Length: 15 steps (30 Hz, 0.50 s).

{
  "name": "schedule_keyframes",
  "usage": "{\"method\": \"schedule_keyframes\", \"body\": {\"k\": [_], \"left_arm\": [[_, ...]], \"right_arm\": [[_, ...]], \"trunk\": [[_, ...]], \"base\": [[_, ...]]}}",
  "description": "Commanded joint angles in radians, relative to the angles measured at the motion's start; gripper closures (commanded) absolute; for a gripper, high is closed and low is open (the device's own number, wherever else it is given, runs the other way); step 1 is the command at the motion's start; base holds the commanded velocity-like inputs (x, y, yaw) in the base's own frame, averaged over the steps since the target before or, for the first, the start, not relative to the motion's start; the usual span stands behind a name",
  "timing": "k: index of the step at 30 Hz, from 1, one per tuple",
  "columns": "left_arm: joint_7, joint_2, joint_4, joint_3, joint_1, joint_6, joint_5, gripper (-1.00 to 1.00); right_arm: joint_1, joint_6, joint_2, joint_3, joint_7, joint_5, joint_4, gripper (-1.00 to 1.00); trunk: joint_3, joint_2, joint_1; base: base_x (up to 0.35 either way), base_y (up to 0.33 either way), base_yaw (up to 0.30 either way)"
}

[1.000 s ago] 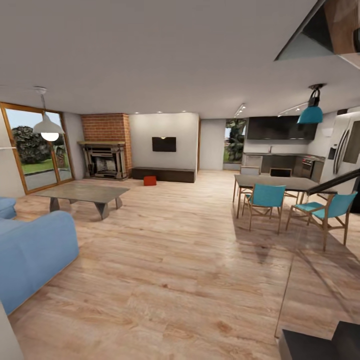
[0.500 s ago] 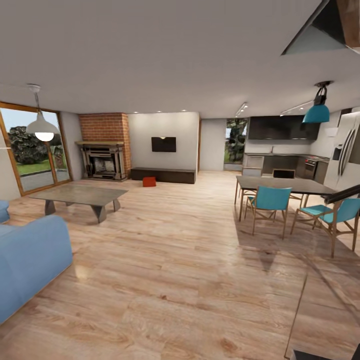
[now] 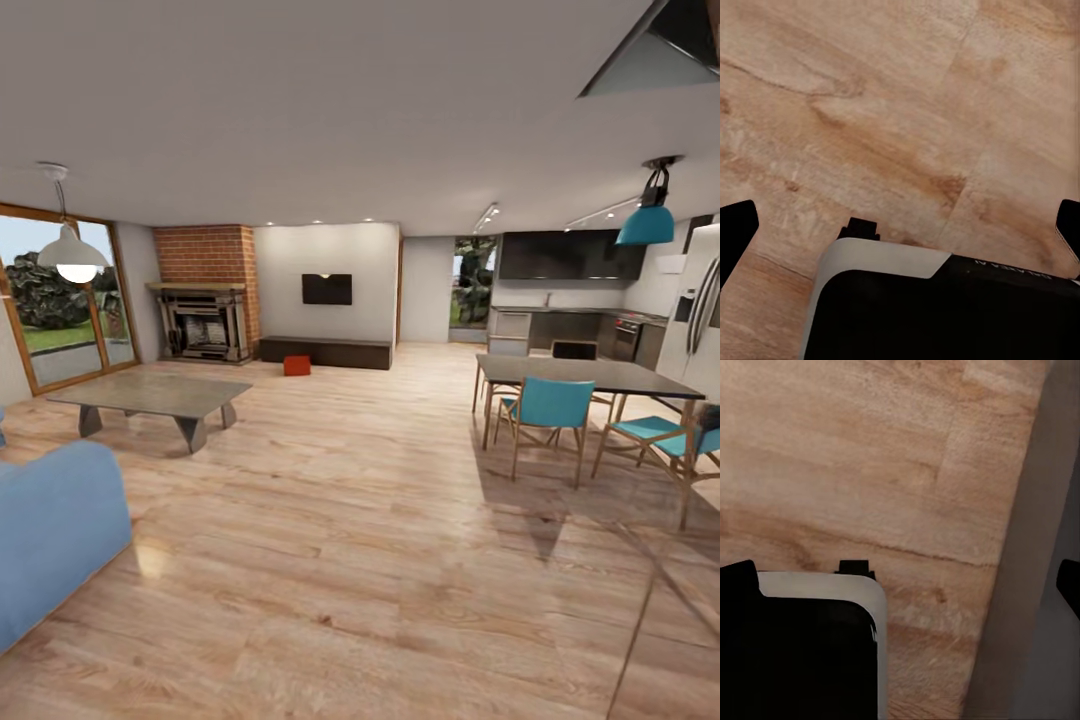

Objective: Move the two storage containers from the living room to the garage. In the garage, place one container on the floor and stack the other container on top of it (either order is fine).

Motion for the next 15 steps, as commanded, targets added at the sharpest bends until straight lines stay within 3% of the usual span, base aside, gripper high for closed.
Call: {"method": "schedule_keyframes", "body": {"k": [1,15], "left_arm": [[-0.001,0.000,0.001,-0.003,-0.001,-0.003,0.007,-1.00],[-0.001,0.000,0.001,-0.003,-0.001,-0.003,0.007,-1.00]], "right_arm": [[-0.002,-0.006,0.000,0.009,-0.001,-0.009,0.003,-1.00],[-0.001,-0.006,0.000,0.009,-0.001,-0.009,0.003,-1.00]], "trunk": [[-0.002,-0.001,0.001],[-0.002,-0.001,0.001]], "base": [[0.323,0.000,0.000],[0.323,0.000,0.000]]}}
